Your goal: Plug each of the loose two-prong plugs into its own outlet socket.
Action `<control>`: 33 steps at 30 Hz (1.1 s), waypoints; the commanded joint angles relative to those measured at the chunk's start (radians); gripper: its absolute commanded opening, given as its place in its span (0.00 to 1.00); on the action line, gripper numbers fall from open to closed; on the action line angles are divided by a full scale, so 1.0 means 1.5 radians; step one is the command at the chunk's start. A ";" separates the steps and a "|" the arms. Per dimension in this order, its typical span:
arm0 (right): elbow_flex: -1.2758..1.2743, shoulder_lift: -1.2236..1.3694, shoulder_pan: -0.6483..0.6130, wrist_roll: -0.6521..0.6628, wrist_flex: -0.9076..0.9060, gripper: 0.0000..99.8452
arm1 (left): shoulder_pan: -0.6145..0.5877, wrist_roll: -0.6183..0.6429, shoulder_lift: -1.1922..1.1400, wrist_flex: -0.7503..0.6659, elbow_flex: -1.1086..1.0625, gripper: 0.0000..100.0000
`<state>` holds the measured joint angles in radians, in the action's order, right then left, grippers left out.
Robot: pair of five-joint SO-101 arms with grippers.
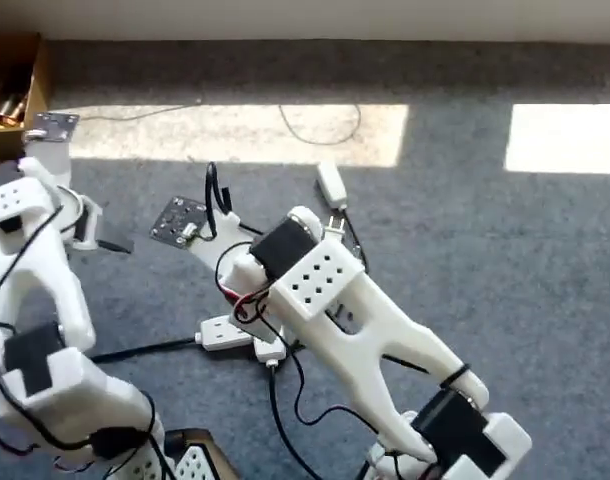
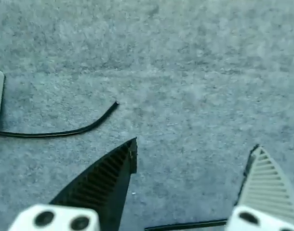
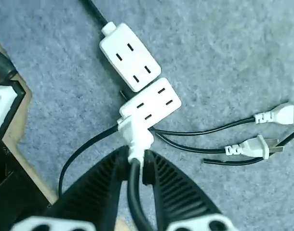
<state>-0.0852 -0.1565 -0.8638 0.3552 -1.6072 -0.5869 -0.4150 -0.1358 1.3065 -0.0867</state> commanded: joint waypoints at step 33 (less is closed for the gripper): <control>0.021 0.128 0.070 0.059 0.103 0.01 | -0.210 -0.083 -0.512 0.247 0.787 0.36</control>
<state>-0.0575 0.0445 -0.7687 0.4350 -1.4676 -0.8938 -0.5347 -0.9198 1.6717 1.0564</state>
